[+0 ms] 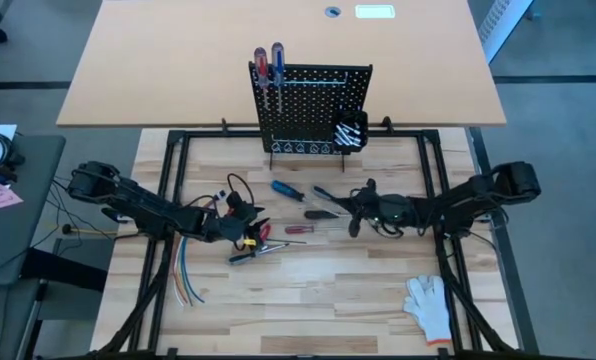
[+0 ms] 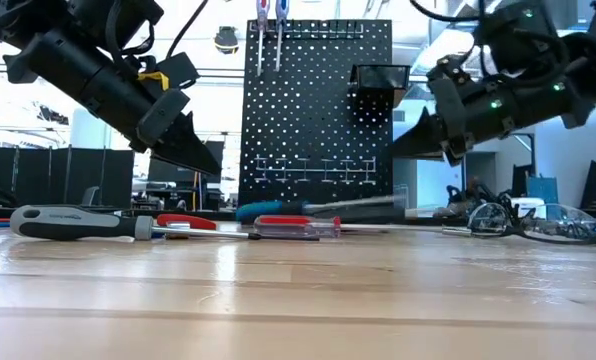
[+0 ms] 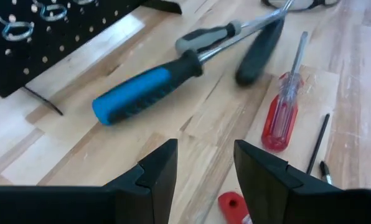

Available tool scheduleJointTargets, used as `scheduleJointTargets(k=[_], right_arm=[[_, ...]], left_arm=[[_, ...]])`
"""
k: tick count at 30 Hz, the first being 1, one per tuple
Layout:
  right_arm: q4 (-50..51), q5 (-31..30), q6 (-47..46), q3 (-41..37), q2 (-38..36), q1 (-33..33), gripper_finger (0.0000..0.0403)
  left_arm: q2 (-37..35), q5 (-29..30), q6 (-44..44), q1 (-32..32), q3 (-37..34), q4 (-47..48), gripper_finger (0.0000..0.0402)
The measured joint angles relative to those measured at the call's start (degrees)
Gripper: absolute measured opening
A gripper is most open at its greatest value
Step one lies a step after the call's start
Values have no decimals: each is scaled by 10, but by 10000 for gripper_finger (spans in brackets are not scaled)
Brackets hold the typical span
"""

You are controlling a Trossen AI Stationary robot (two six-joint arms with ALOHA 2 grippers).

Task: Hang tools onto peg board
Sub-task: Hang the blue screwdriver on the pegboard

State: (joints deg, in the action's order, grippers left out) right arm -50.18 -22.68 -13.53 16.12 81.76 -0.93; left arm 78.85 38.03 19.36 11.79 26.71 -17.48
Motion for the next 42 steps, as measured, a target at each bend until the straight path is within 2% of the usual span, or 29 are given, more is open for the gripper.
scheduleJointTargets(k=[4,7,12,18,22,26,30,34,42], right_arm=[[-91,4,-1,-22,-1,-3,3],[-70,24,-2,-22,0,-1,2],[49,60,-38,17,0,14,10],[313,71,-42,121,1,32,74],[347,68,-45,140,1,35,128],[343,68,-45,141,17,41,155],[335,65,-34,152,73,41,154],[337,19,-11,184,125,43,140],[402,21,-1,243,191,67,128]], left_arm=[[0,1,-15,6,0,-20,152],[0,1,-23,10,0,-37,152],[0,1,-24,10,0,-42,152],[0,1,-23,10,0,-42,152],[0,1,-23,10,0,-43,152],[0,1,-22,10,0,-43,152],[0,1,-22,10,0,-46,152],[0,0,-22,10,0,-46,152],[0,0,-24,10,0,-41,152]])
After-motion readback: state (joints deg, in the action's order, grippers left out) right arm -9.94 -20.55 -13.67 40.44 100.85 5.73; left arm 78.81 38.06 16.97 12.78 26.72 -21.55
